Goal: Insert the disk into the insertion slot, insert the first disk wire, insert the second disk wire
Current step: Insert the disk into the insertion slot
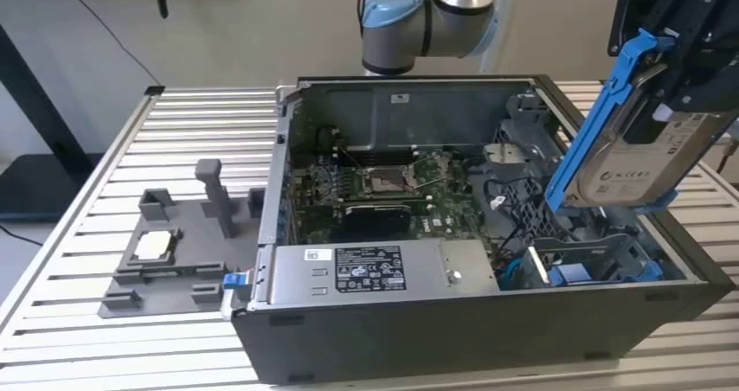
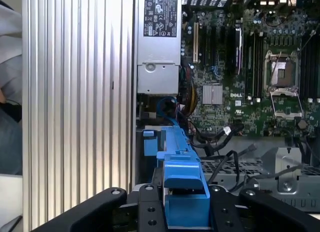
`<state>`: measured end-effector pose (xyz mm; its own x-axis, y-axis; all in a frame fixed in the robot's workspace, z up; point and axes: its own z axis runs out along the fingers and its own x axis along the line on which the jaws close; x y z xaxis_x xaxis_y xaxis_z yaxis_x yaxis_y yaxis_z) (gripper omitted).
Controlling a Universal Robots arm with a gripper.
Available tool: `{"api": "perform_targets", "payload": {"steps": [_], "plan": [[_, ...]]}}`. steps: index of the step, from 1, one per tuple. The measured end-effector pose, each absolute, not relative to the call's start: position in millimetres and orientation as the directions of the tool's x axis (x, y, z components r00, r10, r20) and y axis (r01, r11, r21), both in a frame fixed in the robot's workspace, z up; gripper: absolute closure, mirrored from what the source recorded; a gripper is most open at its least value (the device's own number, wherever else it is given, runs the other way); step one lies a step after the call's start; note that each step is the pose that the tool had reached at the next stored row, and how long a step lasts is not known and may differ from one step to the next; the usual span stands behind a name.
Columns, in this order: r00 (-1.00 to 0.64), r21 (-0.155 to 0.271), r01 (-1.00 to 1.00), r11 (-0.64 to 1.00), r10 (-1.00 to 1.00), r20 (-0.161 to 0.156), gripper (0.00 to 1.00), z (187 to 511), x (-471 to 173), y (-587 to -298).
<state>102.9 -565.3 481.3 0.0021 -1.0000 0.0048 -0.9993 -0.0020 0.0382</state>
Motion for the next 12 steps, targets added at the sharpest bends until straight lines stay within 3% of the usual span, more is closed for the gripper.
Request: {"api": "perform_targets", "payload": {"steps": [12], "plan": [[0.011, 0.038, -0.999, -0.011, -1.0, 0.005, 0.67, 456.3, 111.1, -567.1]]}}
